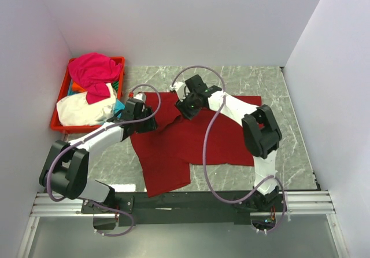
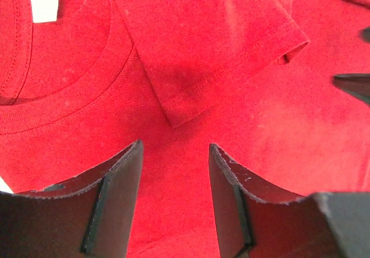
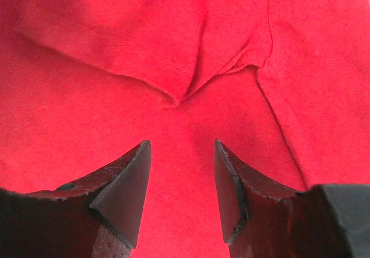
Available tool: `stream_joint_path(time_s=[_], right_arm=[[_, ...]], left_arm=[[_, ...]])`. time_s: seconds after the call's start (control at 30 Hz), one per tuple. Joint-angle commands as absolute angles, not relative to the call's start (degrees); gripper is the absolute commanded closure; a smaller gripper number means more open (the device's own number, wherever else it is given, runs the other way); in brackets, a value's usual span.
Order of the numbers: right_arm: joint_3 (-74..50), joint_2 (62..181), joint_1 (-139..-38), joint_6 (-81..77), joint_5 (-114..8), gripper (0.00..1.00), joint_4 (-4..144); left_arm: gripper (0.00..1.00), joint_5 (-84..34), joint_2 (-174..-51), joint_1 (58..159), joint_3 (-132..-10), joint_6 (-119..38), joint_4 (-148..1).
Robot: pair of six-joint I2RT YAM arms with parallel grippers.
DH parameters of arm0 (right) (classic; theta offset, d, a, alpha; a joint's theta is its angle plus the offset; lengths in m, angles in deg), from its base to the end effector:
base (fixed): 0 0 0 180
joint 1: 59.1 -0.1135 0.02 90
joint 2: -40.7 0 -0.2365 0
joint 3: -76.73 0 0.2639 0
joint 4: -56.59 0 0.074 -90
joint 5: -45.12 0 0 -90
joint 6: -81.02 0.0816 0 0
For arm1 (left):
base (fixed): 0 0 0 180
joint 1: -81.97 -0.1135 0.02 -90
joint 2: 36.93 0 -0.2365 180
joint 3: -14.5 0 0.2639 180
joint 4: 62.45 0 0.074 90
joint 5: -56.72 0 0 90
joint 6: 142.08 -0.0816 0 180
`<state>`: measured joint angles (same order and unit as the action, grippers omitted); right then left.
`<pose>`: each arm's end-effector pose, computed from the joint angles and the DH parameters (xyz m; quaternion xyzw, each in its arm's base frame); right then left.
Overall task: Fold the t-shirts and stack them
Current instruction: Fold the tshirt
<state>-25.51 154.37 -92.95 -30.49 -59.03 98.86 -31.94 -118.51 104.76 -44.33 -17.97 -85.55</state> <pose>0.3745 0.2752 0.1544 -0.4720 0.8173 0.1496 0.2948 0.3100 -0.1323 0.1338 -0.0870 0.9225 -0.1886 0.3252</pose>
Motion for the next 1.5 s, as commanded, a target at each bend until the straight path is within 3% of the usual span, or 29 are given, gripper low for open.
stream_joint_path(time_s=[0.0,0.47,0.93,1.23,1.47], right_arm=[[-29.31,156.18,-93.82,-25.76,-55.42,0.46,98.64],[-34.93,162.43,-95.66,-22.51,-57.18,0.46,100.76],[-36.34,165.51,-96.28,-21.28,-55.16,0.52,101.55],[-37.14,167.0,-96.28,-21.28,-55.07,0.68,102.43],[-35.47,163.94,-96.1,-21.98,-51.91,0.91,102.08]], left_arm=[[0.46,-31.17,-116.29,104.74,-43.82,-18.33,-82.45],[0.54,-28.45,-125.95,104.82,-48.03,-19.65,-82.1],[0.55,-28.97,-131.67,105.62,-51.46,-20.09,-82.27],[0.62,-30.21,-136.06,105.62,-53.49,-20.44,-82.8],[0.74,-30.91,-136.59,105.62,-53.49,-20.62,-83.59]])
